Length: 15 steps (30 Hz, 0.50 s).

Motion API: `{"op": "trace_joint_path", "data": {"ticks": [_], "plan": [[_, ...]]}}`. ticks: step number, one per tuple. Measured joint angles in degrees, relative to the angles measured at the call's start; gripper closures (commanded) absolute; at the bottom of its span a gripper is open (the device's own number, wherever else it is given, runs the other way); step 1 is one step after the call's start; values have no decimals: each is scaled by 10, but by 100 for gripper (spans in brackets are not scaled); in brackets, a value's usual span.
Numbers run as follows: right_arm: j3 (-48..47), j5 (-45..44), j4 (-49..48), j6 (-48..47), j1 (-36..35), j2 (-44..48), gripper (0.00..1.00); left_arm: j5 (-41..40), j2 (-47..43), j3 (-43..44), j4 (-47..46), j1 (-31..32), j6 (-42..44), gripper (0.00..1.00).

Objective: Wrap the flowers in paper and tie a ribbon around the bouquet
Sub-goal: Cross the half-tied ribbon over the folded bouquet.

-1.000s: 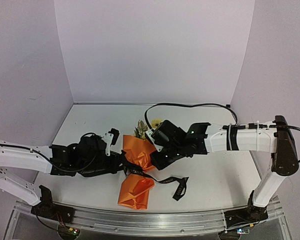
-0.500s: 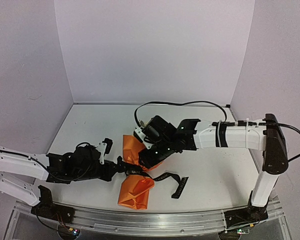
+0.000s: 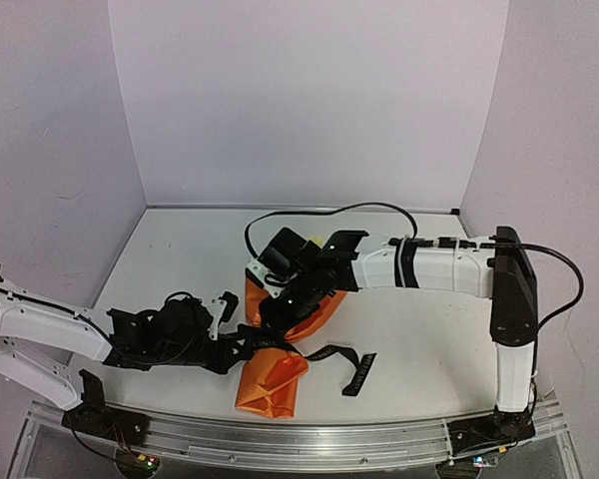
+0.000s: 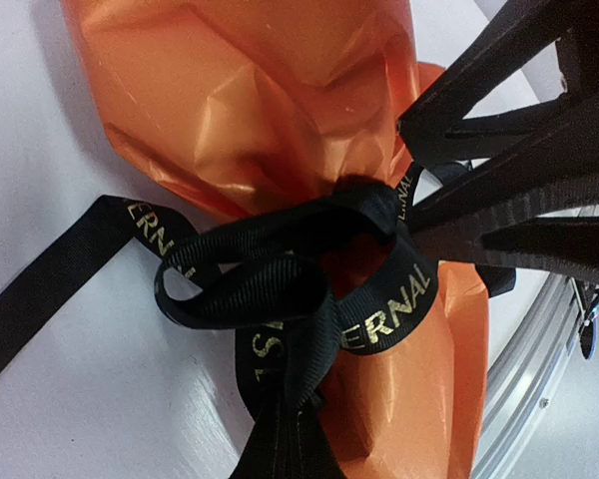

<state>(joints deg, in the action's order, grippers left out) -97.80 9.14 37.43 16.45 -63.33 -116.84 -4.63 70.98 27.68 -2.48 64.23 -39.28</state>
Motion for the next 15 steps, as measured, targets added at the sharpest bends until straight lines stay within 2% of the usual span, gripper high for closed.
{"op": "trace_joint_path", "data": {"ticks": [13, 15], "plan": [[-30, -9, 43, 6, -5, -38, 69, 37, 30, 0, -9, 0, 0, 100], [-32, -20, 44, 9, -6, -43, 73, 42, 32, 0, -12, 0, 0, 100]]}}
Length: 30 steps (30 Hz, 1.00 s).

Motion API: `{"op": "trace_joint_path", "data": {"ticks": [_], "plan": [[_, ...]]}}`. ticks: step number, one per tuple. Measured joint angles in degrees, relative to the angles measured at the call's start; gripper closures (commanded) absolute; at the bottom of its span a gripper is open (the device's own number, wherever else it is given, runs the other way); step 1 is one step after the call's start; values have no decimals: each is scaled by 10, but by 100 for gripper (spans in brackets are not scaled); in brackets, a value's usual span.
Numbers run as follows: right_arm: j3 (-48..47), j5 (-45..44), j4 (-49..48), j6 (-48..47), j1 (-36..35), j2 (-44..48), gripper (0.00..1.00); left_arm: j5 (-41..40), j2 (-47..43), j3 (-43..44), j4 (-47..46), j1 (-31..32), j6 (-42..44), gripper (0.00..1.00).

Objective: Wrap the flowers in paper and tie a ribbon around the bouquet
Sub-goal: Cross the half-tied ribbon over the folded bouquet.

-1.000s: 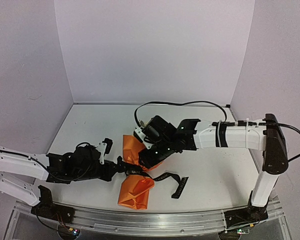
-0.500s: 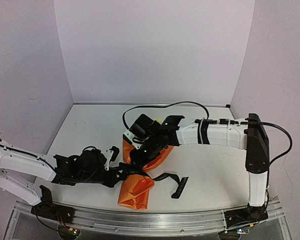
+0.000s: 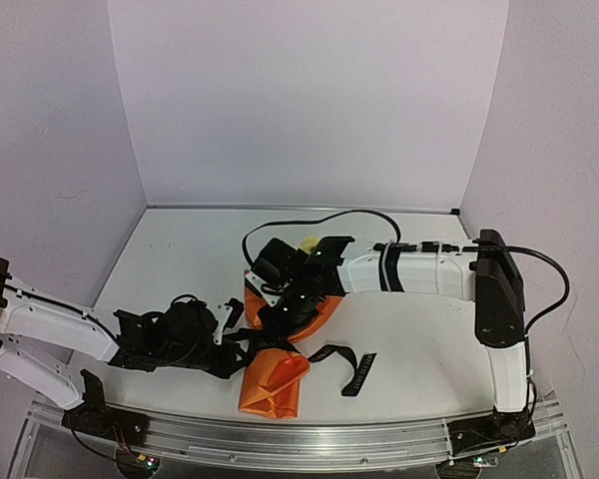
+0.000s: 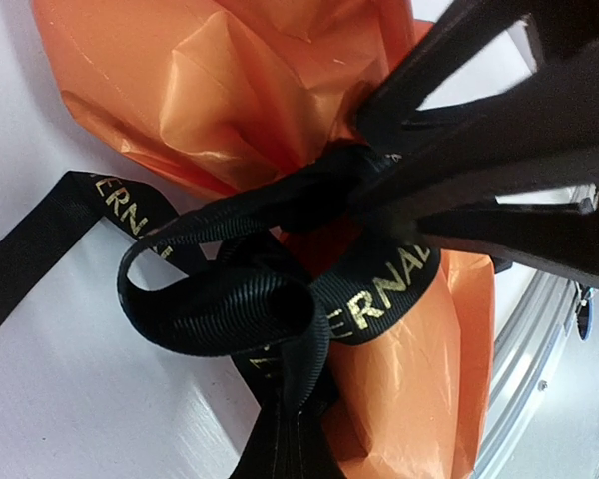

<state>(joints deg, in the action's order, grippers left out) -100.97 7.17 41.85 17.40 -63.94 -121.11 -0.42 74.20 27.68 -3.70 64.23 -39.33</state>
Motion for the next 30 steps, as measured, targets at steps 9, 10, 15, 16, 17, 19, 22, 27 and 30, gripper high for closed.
{"op": "trace_joint_path", "data": {"ticks": [9, 10, 15, 16, 17, 19, 22, 27, 30], "plan": [[-6, -49, 9, 24, -1, -14, 91, 15, 1, 0, -9, 0, -1, 100], [-5, -55, 9, 24, -1, -13, 91, 16, 1, 0, -9, 0, -2, 100], [16, -78, 6, 24, -1, 6, 90, 18, 1, 0, -9, 0, -9, 100], [21, -81, 6, 24, -1, 12, 88, 18, 2, 0, -9, 0, -11, 100], [28, -83, 5, 24, -1, 20, 88, 18, 2, 0, -9, 0, -12, 100], [37, -89, 2, 24, -1, 33, 88, 17, 5, 0, -9, 0, -13, 100], [55, -95, -8, 24, -1, 55, 88, 17, 9, 0, -8, 0, -18, 100], [76, -95, -18, 28, 2, 70, 80, 3, 9, 0, -8, 0, -30, 100], [76, -84, -20, 30, 3, 70, 79, -1, 6, -1, -8, 0, -32, 100]]}}
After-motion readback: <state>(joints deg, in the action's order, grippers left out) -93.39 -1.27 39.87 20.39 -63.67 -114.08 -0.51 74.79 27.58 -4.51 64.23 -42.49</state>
